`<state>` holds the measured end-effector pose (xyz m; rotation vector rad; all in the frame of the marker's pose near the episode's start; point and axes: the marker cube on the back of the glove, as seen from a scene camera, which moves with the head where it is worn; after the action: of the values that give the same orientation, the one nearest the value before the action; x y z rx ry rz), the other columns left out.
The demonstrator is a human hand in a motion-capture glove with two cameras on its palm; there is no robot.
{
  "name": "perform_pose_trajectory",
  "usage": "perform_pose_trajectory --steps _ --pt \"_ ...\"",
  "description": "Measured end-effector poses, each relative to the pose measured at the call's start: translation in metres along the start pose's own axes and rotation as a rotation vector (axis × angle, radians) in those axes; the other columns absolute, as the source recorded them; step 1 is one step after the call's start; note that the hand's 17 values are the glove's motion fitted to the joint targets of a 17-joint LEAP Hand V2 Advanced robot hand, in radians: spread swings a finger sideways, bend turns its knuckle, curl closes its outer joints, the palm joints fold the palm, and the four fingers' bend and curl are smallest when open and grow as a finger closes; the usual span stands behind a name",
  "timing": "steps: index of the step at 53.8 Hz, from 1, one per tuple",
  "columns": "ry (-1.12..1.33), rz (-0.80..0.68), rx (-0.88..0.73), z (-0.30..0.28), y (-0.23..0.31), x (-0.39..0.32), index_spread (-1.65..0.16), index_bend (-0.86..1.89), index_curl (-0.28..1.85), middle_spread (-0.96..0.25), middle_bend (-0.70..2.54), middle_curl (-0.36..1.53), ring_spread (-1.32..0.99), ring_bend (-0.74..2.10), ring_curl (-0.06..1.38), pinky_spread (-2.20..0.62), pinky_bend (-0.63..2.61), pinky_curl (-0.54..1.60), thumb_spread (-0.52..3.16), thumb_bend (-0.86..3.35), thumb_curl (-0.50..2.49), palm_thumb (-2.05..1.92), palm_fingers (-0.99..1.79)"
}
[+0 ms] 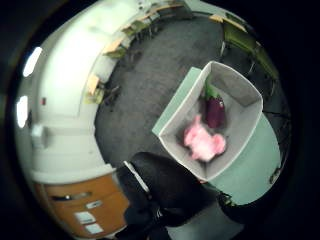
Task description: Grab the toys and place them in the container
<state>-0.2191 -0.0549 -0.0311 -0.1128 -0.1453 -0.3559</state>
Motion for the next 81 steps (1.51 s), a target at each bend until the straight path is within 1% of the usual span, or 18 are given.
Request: perform_pose_trajectory --steps 2,9,10,12,15,19,23,25,29,30,32,35,41,51,62,67,75,81 --pt "-0.019 0.012 0.016 -0.006 0.004 0.006 -0.28 -0.01 0.46 -0.06 0.49 0.49 -0.10 0.73 0.36 -0.09 1.24 0.45 0.92 -0.15 0.58 -0.19 -0.23" --pt "0.031 -0.076 0.059 -0.026 0.027 0.042 -0.27 0.05 0.37 -0.03 0.44 0.47 -0.05 0.69 0.34 -0.05 1.22 0.43 0.92 -0.14 0.46 -0.19 -0.19" --pt "0.046 -0.049 0.061 -0.029 0.029 0.047 -0.27 0.03 0.35 -0.03 0.44 0.47 -0.05 0.69 0.34 -0.05 1.22 0.42 0.92 -0.14 0.44 -0.18 -0.19" --pt "0.069 0.019 0.070 -0.037 0.033 0.057 -0.27 0.07 0.34 -0.03 0.43 0.46 -0.03 0.68 0.33 -0.04 1.21 0.42 0.93 -0.14 0.41 -0.19 -0.16" --pt "0.081 0.012 0.084 -0.051 0.045 0.070 -0.27 0.08 0.32 -0.02 0.41 0.46 -0.03 0.66 0.32 -0.03 1.20 0.41 0.93 -0.14 0.38 -0.19 -0.15" --pt "0.136 0.099 0.078 -0.064 0.057 0.097 -0.28 0.09 0.30 -0.02 0.40 0.45 -0.02 0.65 0.32 -0.03 1.18 0.40 0.94 -0.13 0.33 -0.18 -0.12" --pt "0.141 0.140 0.056 -0.078 0.079 0.137 -0.28 0.11 0.29 -0.03 0.39 0.44 -0.02 0.65 0.31 -0.03 1.16 0.38 0.94 -0.13 0.29 -0.18 -0.09" --pt "0.122 0.140 0.057 -0.085 0.090 0.155 -0.28 0.11 0.28 -0.03 0.39 0.44 -0.02 0.65 0.31 -0.03 1.15 0.38 0.94 -0.13 0.28 -0.18 -0.08" --pt "0.043 0.073 0.064 -0.093 0.113 0.183 -0.28 0.11 0.27 -0.04 0.38 0.44 -0.02 0.64 0.31 -0.03 1.13 0.37 0.94 -0.13 0.25 -0.17 -0.08" --pt "0.053 0.104 0.066 -0.094 0.116 0.194 -0.28 0.12 0.27 -0.04 0.38 0.44 -0.01 0.64 0.31 -0.03 1.13 0.37 0.94 -0.13 0.24 -0.18 -0.07" --pt "0.100 0.212 0.072 -0.092 0.121 0.219 -0.29 0.12 0.27 -0.04 0.38 0.44 -0.02 0.64 0.31 -0.03 1.12 0.36 0.94 -0.12 0.23 -0.17 -0.07" --pt "0.130 0.299 0.085 -0.088 0.136 0.256 -0.29 0.12 0.26 -0.04 0.38 0.44 -0.02 0.63 0.30 -0.03 1.11 0.36 0.94 -0.12 0.21 -0.17 -0.07" --pt "0.148 0.382 0.118 -0.079 0.171 0.314 -0.29 0.12 0.26 -0.04 0.39 0.44 -0.03 0.62 0.30 -0.03 1.08 0.35 0.93 -0.12 0.19 -0.17 -0.06" --pt "0.150 0.528 0.112 -0.054 0.224 0.398 -0.30 0.14 0.26 -0.06 0.39 0.43 -0.04 0.59 0.29 -0.03 1.04 0.33 0.93 -0.12 0.16 -0.17 -0.04" --pt "0.192 0.581 0.121 -0.004 0.260 0.468 -0.30 0.15 0.27 -0.08 0.42 0.44 -0.07 0.57 0.28 -0.03 1.00 0.32 0.92 -0.12 0.14 -0.17 0.00" --pt "0.218 0.662 0.128 0.030 0.272 0.509 -0.31 0.16 0.27 -0.08 0.43 0.44 -0.08 0.57 0.27 -0.03 0.98 0.32 0.91 -0.12 0.13 -0.17 0.00" --pt "0.183 0.723 0.036 0.071 0.293 0.568 -0.31 0.16 0.28 -0.09 0.43 0.44 -0.10 0.57 0.27 -0.03 0.98 0.32 0.90 -0.12 0.13 -0.17 0.00" --pt "0.194 0.752 0.030 0.092 0.301 0.607 -0.31 0.16 0.29 -0.09 0.42 0.43 -0.10 0.55 0.27 -0.03 0.98 0.33 0.89 -0.12 0.13 -0.17 -0.01"
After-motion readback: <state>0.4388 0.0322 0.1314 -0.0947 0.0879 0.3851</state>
